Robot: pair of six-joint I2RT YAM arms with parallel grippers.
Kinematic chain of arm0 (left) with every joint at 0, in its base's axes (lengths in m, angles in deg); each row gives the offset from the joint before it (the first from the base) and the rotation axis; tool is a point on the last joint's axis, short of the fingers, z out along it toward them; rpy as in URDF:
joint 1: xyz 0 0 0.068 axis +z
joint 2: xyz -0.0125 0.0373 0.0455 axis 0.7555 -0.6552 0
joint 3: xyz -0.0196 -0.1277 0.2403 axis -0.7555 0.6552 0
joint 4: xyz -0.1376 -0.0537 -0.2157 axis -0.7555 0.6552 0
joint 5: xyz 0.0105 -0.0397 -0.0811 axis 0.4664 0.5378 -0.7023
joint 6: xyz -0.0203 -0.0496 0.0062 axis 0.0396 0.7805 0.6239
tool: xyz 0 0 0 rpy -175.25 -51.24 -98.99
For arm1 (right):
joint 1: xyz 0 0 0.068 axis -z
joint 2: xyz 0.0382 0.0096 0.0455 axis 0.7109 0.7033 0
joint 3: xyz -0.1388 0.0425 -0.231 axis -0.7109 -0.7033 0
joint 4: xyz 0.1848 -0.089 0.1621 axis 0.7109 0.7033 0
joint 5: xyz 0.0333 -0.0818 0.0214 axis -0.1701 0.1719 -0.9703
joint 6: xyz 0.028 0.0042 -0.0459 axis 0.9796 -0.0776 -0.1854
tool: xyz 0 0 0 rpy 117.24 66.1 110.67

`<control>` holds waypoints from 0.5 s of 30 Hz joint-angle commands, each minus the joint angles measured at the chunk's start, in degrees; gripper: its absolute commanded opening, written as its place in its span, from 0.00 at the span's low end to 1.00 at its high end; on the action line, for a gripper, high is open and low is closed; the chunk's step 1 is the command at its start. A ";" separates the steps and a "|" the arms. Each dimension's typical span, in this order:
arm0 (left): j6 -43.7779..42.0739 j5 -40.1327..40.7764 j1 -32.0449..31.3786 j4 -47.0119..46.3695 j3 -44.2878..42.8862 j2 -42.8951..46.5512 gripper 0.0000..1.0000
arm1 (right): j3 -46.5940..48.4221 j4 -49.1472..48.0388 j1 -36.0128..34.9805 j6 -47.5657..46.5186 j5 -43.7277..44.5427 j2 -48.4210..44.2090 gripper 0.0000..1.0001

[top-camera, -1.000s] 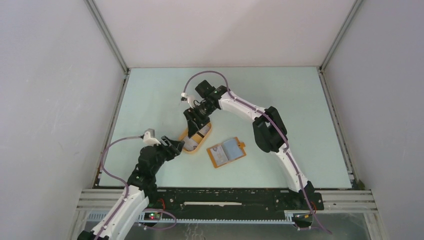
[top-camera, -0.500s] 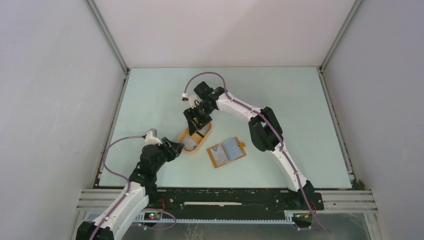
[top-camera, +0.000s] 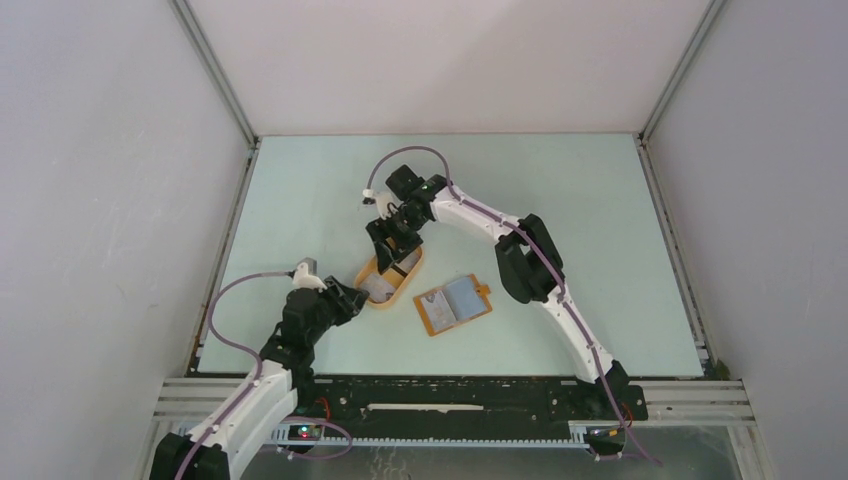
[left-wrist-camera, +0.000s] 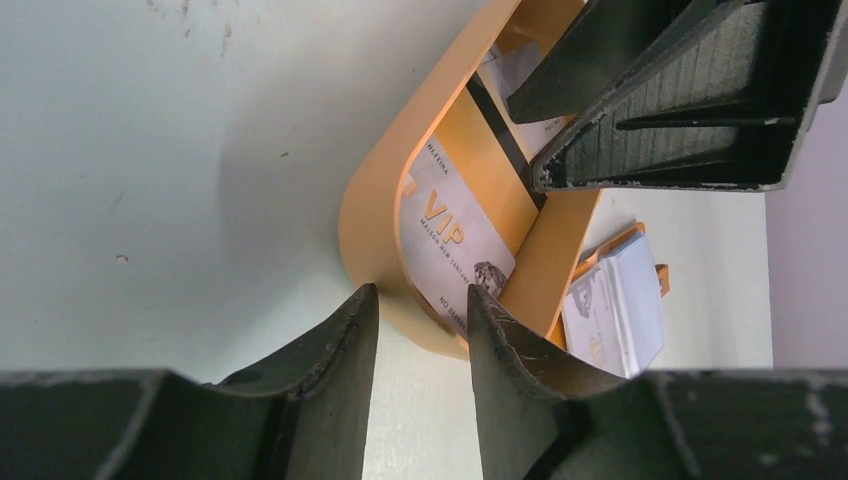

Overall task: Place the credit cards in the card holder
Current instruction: Pick up the credit card from the storage box.

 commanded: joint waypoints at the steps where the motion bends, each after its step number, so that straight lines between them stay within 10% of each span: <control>1: -1.48 -1.43 0.46 -2.71 -0.96 -0.66 0.42 | 0.57 1.66 -1.47 1.43 -5.17 0.92 0.78; 15: -1.83 -1.54 0.45 -2.48 -1.14 -0.74 0.41 | 0.22 0.96 -1.72 3.02 -10.70 -1.80 0.77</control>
